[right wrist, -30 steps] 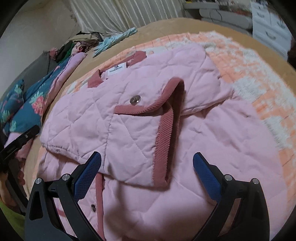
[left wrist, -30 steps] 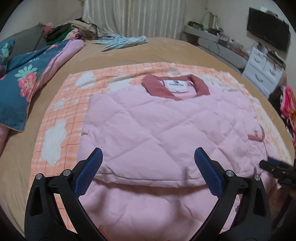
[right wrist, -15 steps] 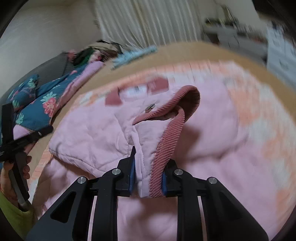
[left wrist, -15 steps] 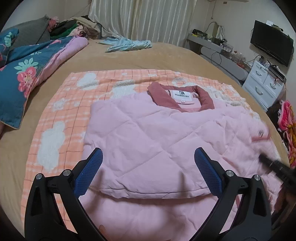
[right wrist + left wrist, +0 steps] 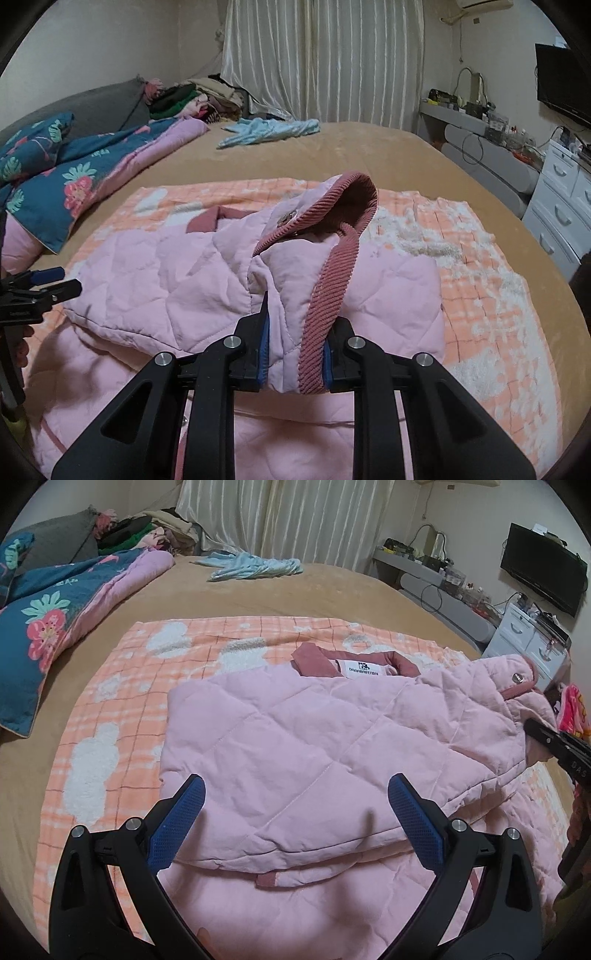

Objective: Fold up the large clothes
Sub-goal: 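Grasp the ribbed trim of the folded sleeve with the right tool, straighten, release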

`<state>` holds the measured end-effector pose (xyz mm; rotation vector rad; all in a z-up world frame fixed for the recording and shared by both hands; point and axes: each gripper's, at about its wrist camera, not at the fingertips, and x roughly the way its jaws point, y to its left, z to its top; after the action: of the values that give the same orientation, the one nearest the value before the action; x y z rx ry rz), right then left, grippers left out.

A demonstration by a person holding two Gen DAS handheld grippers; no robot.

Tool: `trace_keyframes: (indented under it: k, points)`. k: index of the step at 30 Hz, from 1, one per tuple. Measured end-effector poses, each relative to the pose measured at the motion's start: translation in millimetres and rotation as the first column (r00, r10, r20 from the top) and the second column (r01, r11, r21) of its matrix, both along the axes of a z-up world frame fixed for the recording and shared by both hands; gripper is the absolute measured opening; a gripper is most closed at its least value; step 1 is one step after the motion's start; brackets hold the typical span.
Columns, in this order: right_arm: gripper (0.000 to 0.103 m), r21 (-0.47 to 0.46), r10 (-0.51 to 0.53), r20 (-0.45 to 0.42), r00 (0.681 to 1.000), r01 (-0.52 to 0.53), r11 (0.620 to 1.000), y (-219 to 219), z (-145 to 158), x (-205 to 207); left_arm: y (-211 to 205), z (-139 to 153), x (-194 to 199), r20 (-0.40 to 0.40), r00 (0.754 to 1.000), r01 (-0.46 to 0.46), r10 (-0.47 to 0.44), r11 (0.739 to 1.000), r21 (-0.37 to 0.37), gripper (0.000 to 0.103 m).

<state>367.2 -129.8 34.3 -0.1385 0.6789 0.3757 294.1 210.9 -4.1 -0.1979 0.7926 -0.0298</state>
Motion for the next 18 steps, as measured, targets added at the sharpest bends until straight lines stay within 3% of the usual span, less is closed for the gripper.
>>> trace_keyframes:
  k: [7, 12, 15, 18]
  points:
    - [0.022, -0.004, -0.029, -0.046, 0.999, 0.029, 1.0, -4, -18, 2, -6, -8, 3, -0.01, 1.0, 0.022, -0.022, 1.0, 0.007, 0.092]
    - [0.027, -0.012, -0.049, -0.054, 0.997, 0.048, 0.999, -3, -21, 2, -13, -14, 5, -0.02, 0.999, 0.039, -0.038, 0.999, 0.016, 0.082]
    - [0.034, -0.011, -0.071, -0.062, 0.996, 0.07, 0.997, -6, -23, 3, -18, -18, 6, -0.029, 0.998, 0.059, -0.058, 0.998, 0.022, 0.074]
    - [0.052, -0.006, -0.1, -0.055, 0.993, 0.099, 0.995, -12, -22, 1, -24, -22, 8, -0.041, 0.996, 0.076, -0.075, 0.996, 0.038, 0.068]
